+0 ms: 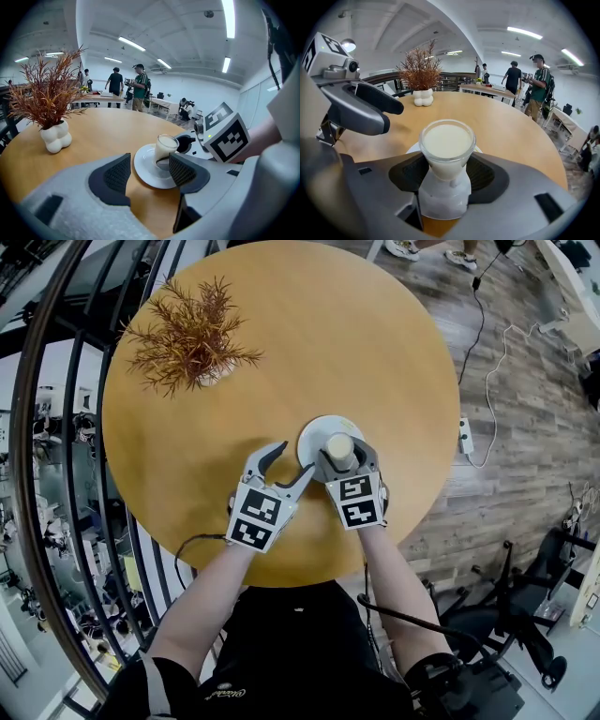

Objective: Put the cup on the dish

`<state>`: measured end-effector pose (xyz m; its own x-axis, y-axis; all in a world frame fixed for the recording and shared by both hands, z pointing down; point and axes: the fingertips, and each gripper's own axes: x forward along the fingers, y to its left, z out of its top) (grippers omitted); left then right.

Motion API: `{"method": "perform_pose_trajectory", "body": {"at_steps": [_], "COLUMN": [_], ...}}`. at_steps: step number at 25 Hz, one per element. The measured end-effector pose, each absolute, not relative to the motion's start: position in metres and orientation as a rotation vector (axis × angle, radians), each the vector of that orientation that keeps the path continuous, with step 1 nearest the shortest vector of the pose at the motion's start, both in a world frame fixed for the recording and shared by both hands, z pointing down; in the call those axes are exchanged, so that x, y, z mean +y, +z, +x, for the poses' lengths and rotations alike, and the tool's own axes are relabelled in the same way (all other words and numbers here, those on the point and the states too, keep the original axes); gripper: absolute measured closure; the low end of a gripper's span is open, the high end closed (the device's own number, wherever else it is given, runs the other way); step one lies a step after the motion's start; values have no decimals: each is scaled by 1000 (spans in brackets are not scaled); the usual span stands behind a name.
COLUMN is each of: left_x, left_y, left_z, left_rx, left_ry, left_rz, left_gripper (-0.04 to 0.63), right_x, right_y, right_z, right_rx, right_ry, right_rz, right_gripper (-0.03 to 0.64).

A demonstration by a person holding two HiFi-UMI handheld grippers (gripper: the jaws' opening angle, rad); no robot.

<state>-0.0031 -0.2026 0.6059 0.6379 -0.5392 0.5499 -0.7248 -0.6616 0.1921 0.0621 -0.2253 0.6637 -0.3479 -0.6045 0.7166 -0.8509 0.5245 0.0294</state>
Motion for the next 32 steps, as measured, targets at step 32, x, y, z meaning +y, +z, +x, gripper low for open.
{"method": "perform_pose_trajectory", "body": {"at_steps": [32], "left_x": [-201], "left_y": [608], "left_z": [0], "left_rx": [-1018], "left_ry": [652], "left_rz": [2460], "left_gripper": [334], "right_x": [-225], "right_y": [662], "right_z": [65], "right_rx": [-2104], "right_ry": [427], "right_rz": [1196], "right_gripper": [367]}}
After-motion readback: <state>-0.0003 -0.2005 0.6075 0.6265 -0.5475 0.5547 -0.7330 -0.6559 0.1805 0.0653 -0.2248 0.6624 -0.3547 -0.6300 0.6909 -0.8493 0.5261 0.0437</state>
